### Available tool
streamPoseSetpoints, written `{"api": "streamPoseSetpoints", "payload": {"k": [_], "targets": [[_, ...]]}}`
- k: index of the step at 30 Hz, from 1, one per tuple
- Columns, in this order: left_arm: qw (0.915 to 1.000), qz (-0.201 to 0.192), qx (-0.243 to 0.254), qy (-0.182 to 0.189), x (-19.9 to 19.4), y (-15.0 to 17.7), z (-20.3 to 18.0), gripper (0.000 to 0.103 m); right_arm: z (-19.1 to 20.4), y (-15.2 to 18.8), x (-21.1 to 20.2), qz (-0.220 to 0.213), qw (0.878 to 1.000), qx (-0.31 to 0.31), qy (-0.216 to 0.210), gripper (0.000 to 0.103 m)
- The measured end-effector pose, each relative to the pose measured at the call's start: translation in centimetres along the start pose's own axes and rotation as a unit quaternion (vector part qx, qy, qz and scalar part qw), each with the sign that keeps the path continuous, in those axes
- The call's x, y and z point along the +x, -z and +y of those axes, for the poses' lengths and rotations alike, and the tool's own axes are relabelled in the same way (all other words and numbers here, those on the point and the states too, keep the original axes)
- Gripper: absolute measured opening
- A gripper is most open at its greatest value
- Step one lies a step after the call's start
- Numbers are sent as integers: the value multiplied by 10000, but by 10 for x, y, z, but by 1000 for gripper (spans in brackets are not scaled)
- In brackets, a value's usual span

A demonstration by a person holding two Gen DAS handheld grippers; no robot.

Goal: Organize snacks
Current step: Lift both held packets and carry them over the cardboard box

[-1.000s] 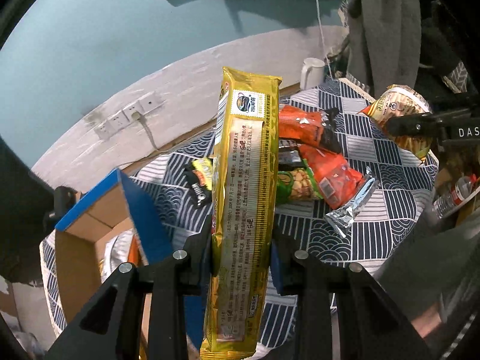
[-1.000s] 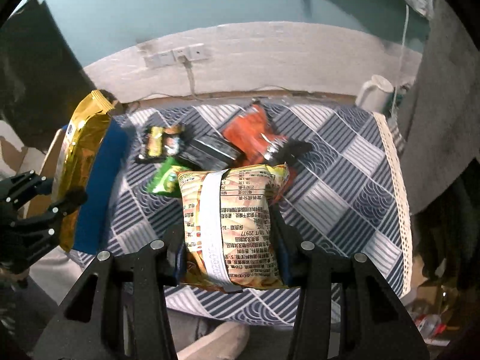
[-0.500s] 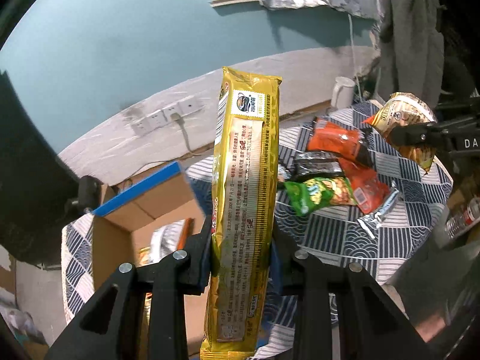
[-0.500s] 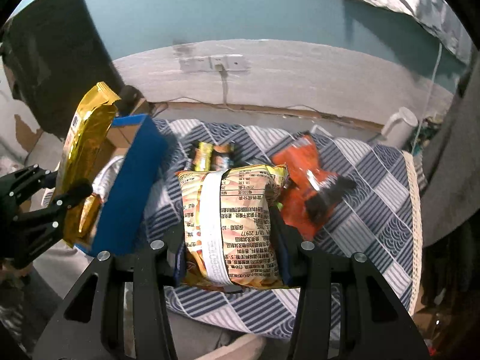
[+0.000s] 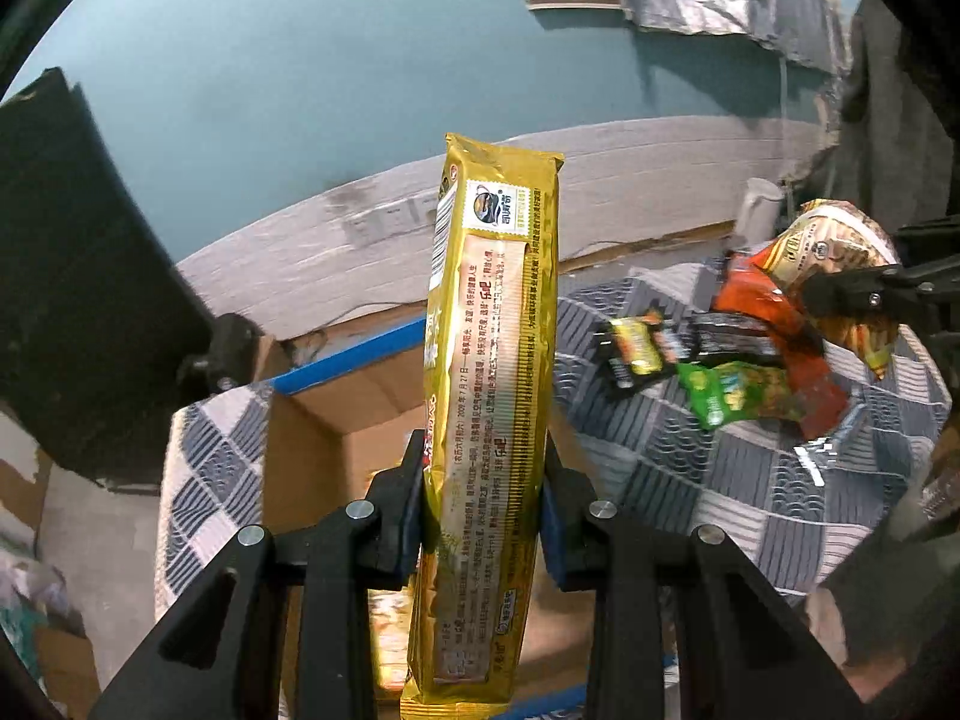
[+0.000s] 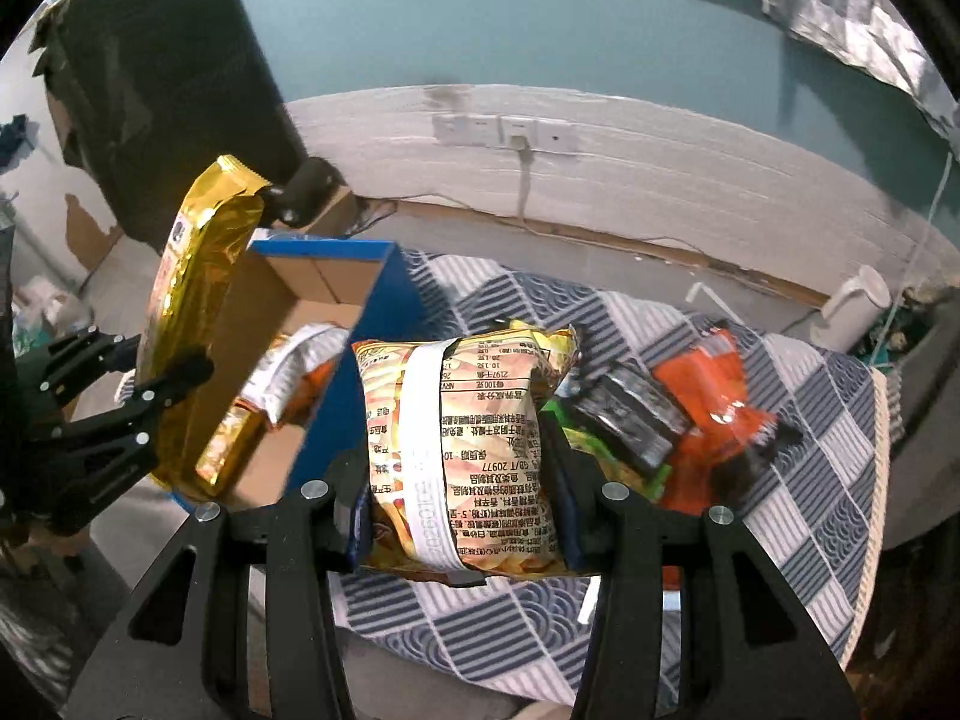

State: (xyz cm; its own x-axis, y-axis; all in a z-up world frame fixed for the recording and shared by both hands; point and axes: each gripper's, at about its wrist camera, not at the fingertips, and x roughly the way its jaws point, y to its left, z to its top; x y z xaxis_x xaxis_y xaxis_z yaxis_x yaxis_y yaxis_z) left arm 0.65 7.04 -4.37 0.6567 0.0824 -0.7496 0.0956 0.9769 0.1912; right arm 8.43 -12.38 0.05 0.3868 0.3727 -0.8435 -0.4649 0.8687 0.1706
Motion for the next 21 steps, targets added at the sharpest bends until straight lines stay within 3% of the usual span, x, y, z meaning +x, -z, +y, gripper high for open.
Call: {"api": "streamPoseSetpoints", "payload": {"k": [3,21], "targets": [[9999,52,-46,-155,8,4,11,32,14,-7,12,73,9999,-38,-108,45],[9957,525,-728,-214,44,37,71,32,108,-30,80,509,9943,-758,-548,45]]}}
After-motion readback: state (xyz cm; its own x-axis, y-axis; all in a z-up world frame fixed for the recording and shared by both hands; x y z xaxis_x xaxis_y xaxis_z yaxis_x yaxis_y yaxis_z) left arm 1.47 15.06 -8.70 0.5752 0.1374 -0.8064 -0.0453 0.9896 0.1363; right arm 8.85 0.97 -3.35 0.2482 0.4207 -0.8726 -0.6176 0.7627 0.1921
